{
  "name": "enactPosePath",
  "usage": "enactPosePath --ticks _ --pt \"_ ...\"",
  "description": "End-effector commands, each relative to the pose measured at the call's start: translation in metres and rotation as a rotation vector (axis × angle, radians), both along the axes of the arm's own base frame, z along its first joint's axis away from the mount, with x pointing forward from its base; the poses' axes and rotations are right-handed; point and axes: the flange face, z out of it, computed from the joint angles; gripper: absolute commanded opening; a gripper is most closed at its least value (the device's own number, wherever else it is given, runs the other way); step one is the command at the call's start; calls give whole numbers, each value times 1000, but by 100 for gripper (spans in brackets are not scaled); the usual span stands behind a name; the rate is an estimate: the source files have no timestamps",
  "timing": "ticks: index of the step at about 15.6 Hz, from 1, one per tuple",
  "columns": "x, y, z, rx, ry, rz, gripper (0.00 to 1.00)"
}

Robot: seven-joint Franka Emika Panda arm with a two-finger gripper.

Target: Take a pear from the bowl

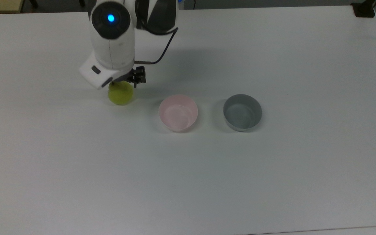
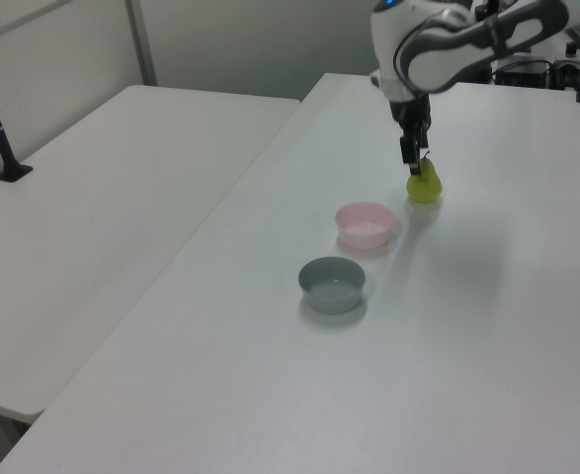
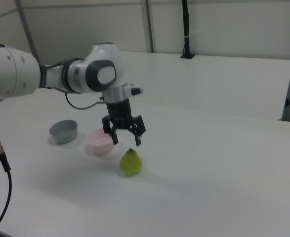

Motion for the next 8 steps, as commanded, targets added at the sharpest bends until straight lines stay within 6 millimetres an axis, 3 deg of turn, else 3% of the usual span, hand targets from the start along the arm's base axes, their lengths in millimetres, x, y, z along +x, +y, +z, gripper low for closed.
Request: enactPosePath --ticks 1,5,8 --pt "-19 -4 78 46 -68 -57 100" --pt "-30 -3 127 62 -113 -69 100" --pt "-35 4 142 69 -140 -101 100"
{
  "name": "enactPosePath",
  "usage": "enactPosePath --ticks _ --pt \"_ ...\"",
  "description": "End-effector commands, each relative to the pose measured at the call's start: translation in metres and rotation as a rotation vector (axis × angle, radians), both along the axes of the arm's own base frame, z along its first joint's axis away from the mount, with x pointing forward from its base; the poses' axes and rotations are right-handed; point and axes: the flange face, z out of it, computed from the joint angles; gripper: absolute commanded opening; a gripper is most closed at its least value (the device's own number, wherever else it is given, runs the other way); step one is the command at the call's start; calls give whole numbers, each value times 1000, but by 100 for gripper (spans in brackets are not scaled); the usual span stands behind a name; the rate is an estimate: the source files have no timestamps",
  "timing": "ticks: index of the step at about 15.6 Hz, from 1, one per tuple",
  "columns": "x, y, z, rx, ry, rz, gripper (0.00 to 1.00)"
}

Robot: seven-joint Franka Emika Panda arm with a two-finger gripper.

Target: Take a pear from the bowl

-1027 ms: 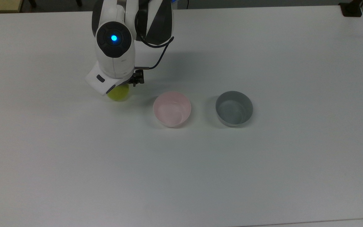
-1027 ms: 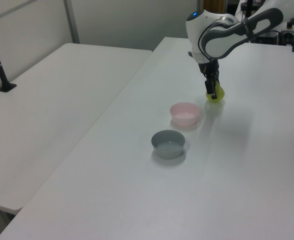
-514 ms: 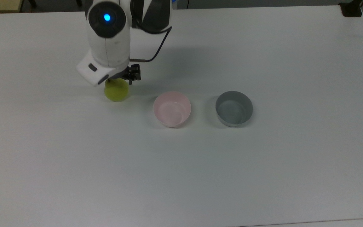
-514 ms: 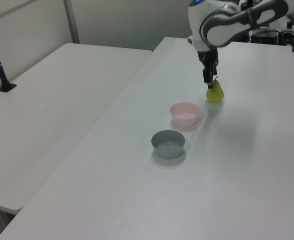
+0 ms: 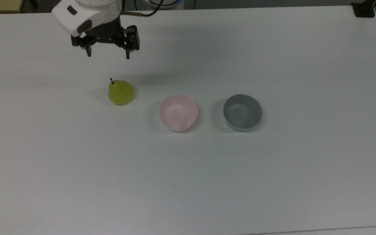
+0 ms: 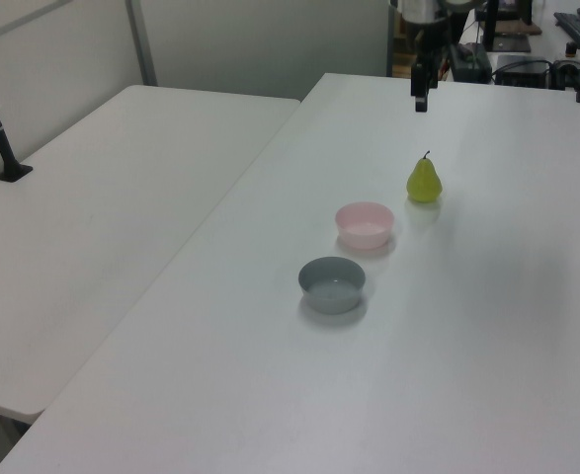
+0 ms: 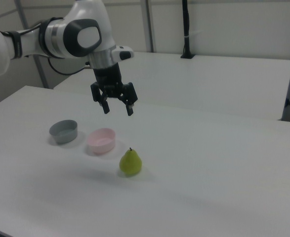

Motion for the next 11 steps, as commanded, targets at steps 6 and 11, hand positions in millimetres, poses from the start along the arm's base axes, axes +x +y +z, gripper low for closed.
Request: enactPosePath --ticks 6,11 --pt "-15 3 27 73 -42 -96 100" --pt "-15 4 27 72 -44 -115 100"
